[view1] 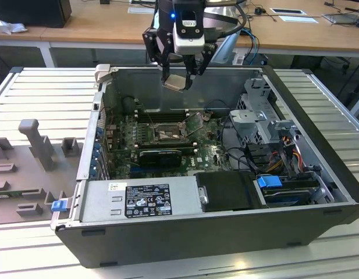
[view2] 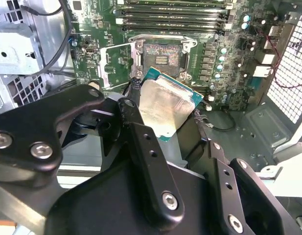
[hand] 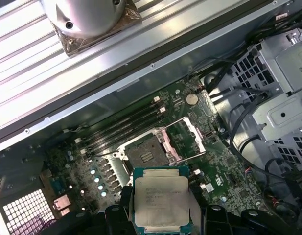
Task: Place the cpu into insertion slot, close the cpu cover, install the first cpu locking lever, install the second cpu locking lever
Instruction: 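Place the cpu into insertion slot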
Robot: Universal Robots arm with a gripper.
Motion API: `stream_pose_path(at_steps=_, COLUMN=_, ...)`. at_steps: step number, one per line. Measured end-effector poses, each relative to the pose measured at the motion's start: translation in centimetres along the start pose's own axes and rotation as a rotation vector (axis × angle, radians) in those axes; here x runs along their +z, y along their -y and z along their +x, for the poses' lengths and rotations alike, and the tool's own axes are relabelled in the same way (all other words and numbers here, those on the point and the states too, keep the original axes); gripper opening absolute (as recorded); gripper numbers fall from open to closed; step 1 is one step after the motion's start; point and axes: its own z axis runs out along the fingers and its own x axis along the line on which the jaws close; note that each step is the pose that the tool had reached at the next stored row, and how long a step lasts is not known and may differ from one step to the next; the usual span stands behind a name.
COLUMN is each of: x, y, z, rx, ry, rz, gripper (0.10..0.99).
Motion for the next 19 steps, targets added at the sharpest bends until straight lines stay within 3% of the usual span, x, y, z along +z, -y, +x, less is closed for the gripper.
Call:
stream_pose_path(at_steps=3, x=0.02, y=0.0, z=0.0, rx=0.022, ry=0.002, rz=-0.001, gripper=0.541)
stream_pose_path(at_steps=7, x=0.17, y=0.01, z=0.0, rx=0.097, ry=0.0086, rz=-0.002, gripper=0.541)
stream_pose_path(at_steps=19, x=1.16, y=0.1, z=-0.02, rx=0.417, ry=0.0374, rz=-0.008, gripper=0.541)
